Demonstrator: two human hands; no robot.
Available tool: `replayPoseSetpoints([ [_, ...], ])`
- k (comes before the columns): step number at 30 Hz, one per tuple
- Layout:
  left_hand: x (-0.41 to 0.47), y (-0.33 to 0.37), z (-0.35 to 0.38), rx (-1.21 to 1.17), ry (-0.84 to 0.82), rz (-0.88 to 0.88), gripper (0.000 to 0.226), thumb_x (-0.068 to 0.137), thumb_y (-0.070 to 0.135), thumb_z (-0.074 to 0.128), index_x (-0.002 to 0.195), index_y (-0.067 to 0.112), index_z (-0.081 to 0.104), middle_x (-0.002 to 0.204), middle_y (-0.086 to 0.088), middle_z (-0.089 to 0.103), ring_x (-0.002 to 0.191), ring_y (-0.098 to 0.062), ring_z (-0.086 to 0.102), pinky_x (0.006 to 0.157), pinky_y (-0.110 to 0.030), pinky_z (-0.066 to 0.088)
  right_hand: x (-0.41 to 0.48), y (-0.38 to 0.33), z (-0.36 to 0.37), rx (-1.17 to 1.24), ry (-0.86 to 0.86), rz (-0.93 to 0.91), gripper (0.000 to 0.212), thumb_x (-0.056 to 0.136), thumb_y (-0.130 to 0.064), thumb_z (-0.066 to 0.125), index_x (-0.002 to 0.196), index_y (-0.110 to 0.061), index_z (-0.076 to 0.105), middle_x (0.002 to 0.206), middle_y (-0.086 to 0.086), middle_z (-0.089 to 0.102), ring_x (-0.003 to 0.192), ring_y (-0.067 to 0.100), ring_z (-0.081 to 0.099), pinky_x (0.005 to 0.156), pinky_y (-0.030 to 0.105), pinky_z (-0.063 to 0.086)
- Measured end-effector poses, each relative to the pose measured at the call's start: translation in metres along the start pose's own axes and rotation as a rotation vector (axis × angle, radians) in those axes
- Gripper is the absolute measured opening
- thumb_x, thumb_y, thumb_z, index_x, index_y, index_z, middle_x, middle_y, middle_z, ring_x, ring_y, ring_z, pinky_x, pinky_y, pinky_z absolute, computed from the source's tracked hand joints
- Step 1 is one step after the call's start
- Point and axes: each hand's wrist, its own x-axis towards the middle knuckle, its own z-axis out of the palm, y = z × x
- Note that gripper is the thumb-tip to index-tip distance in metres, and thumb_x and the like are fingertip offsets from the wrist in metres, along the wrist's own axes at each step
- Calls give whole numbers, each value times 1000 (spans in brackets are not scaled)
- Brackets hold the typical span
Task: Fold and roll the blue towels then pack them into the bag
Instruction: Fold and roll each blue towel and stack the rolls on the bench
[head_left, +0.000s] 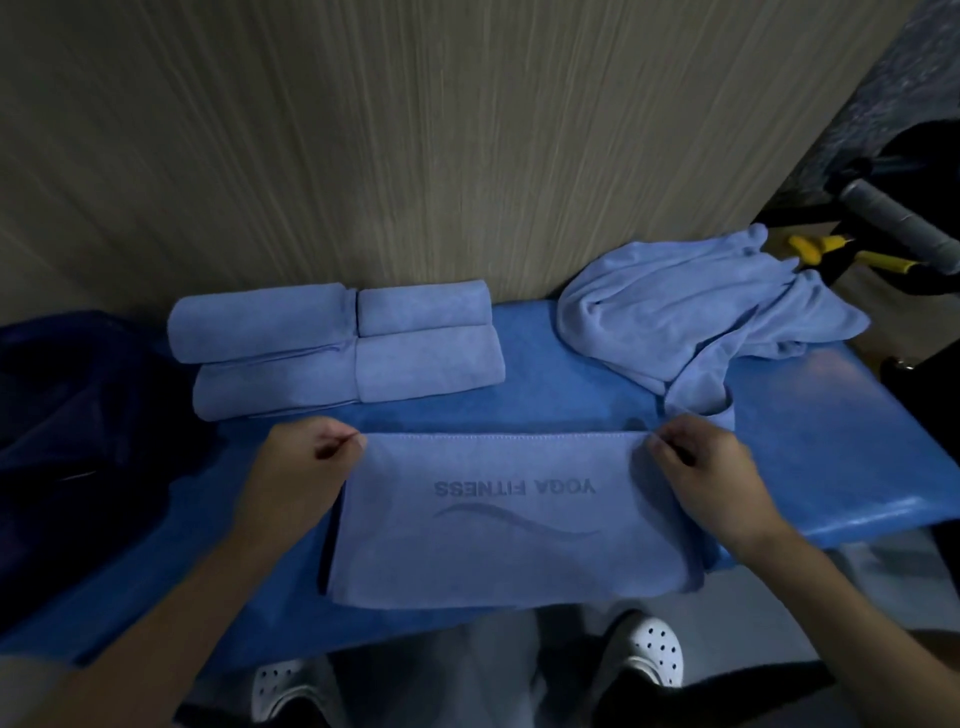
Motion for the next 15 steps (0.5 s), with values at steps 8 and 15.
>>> replayPoseSetpoints([
  [8,0,4,4,48,26,-5,15,87,15,68,73,20,70,71,12,68,71,-2,63,62,-17,41,2,-2,0,-28,12,36,18,91,-23,65,74,-19,58,66,-4,63,68,4,56,56,15,36],
  [15,-1,8,4,75,43,-5,15,87,15,68,73,20,69,73,14,68,73,-2,63,64,-17,43,3,-8,0,-68,20,65,21,90,-25,65,72,-20,56,64,-6,60,64,4,52,54,13,32],
])
